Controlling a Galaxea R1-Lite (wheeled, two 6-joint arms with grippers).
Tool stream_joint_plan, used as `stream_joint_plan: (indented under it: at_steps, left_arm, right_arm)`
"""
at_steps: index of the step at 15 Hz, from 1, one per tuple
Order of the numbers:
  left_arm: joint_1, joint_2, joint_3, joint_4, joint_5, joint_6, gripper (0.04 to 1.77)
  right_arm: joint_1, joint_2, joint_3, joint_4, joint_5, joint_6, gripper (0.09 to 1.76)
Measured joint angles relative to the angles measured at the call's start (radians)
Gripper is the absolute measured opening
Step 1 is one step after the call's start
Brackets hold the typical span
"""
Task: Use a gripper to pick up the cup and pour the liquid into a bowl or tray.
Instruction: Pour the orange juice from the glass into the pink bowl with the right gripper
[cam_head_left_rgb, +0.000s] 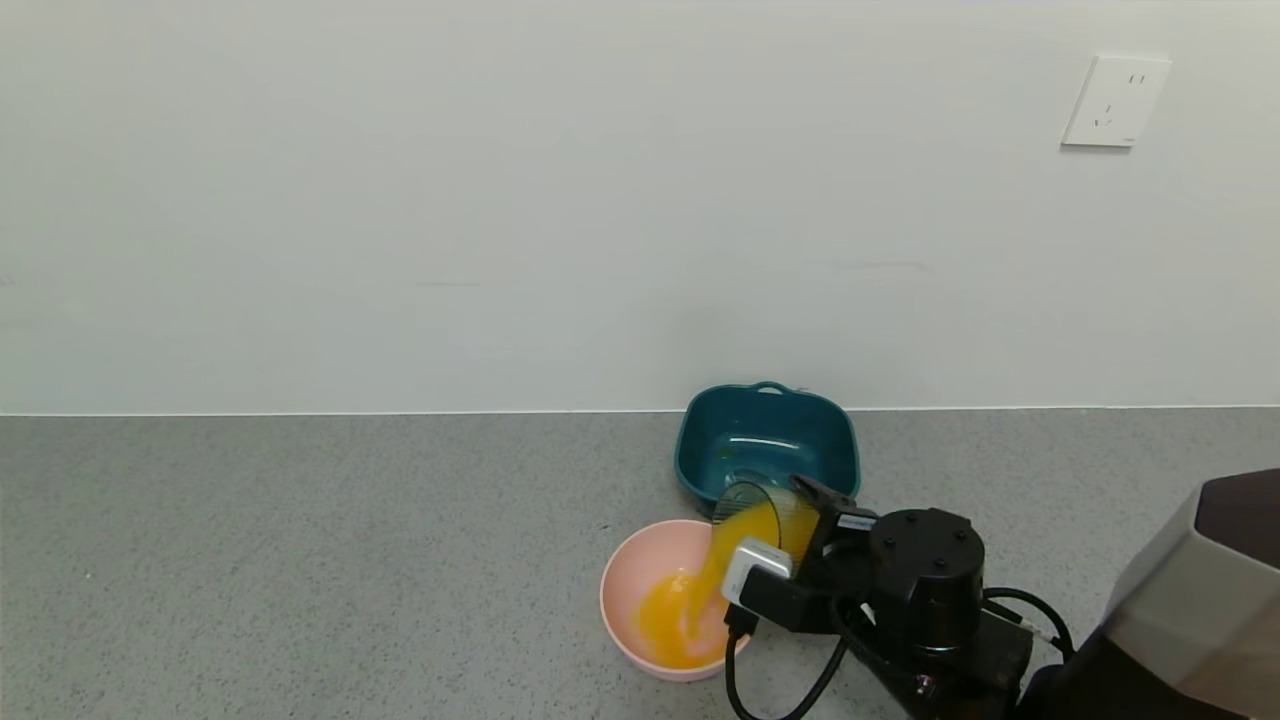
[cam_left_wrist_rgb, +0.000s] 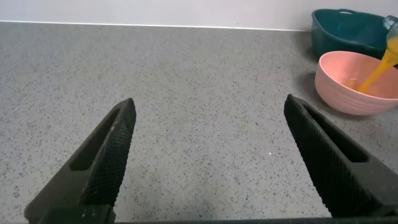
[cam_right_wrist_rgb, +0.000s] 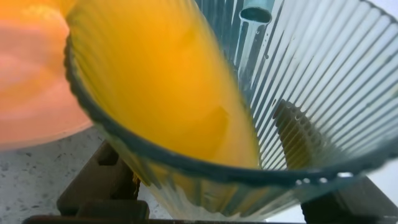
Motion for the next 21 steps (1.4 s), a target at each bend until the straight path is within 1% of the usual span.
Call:
stream_joint_plan:
  at_steps: [2,6,13,21]
  left_arm:
    - [0.000,0.000,0.000,0.000,0.000,0.000,1.72]
    - [0.000,0.000,0.000,0.000,0.000,0.000,1.72]
    - [0.000,0.000,0.000,0.000,0.000,0.000,1.72]
    - [0.000,0.000,0.000,0.000,0.000,0.000,1.72]
  right_arm:
    - [0.000,-0.001,-0.003,-0.003,-0.010,-0.021,1.38]
    - [0.008,-0.001,-0.006,-0.006,-0.063,-0.065,1.38]
    - [0.009,-0.009,-0.014,-0.010,-0.067,-0.127,1.38]
    - [0.009,-0.015,-0.048,-0.005,-0.069,-0.230,1.38]
